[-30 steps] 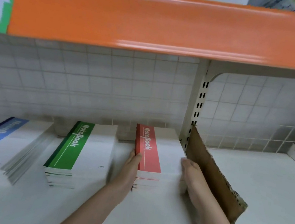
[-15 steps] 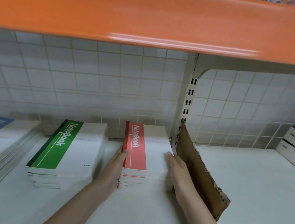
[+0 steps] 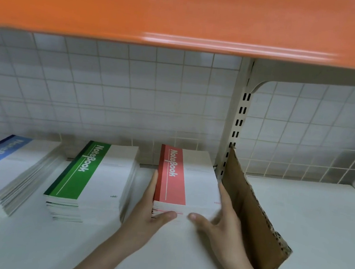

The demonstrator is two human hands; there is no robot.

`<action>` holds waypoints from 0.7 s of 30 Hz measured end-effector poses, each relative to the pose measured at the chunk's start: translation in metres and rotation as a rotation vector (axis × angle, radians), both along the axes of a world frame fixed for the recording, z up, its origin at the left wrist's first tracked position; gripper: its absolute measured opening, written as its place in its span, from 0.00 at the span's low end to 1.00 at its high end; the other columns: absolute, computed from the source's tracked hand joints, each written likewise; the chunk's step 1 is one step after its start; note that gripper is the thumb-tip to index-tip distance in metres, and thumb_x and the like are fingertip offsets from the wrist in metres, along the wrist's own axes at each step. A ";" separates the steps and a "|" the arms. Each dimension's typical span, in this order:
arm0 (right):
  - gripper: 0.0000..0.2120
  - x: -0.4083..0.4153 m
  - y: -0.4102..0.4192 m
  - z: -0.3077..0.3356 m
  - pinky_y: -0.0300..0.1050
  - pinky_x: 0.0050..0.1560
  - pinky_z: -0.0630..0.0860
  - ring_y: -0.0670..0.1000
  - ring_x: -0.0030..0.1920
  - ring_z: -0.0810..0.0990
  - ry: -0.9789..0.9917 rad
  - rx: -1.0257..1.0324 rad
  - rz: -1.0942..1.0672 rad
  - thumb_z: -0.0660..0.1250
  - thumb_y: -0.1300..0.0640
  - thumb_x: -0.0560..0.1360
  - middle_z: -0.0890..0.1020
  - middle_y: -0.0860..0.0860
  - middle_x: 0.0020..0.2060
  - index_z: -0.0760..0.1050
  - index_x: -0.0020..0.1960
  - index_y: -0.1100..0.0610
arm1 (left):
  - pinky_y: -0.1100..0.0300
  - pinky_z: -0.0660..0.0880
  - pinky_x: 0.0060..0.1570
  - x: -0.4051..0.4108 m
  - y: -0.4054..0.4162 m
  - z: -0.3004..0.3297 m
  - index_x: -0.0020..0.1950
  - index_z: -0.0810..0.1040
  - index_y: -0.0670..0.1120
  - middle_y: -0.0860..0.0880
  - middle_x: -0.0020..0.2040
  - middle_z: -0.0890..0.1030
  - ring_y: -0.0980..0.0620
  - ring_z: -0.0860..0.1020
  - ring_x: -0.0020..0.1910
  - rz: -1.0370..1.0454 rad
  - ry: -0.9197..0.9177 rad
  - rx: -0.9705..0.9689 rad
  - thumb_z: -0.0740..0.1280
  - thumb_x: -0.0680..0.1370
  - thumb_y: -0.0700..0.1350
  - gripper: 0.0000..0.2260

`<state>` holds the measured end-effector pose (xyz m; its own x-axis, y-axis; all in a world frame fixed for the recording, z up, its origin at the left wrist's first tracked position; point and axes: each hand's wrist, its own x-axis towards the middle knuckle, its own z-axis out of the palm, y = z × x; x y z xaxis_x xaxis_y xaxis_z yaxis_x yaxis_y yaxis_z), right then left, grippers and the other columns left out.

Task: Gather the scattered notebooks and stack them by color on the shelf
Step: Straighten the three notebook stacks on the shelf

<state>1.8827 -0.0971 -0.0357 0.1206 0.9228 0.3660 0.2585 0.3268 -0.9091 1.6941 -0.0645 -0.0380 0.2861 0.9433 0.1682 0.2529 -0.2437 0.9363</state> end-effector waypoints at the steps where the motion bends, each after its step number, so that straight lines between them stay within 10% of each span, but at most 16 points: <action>1: 0.38 0.000 0.001 -0.002 0.42 0.58 0.74 0.40 0.60 0.77 0.001 -0.004 -0.007 0.77 0.64 0.66 0.79 0.38 0.58 0.66 0.67 0.39 | 0.63 0.70 0.65 0.000 0.001 -0.001 0.77 0.44 0.57 0.58 0.69 0.70 0.66 0.71 0.64 0.010 0.004 -0.006 0.72 0.74 0.42 0.44; 21: 0.26 0.003 -0.007 -0.008 0.34 0.52 0.76 0.38 0.56 0.78 0.094 -0.047 -0.027 0.75 0.61 0.69 0.81 0.36 0.53 0.72 0.61 0.42 | 0.70 0.68 0.63 0.004 -0.002 -0.003 0.78 0.45 0.54 0.57 0.70 0.70 0.64 0.70 0.65 0.053 0.061 0.016 0.69 0.76 0.46 0.40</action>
<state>1.8858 -0.1042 -0.0436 0.1770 0.9346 0.3086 0.1797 0.2776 -0.9437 1.6981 -0.0668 -0.0407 0.2463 0.9546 0.1672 0.3222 -0.2434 0.9148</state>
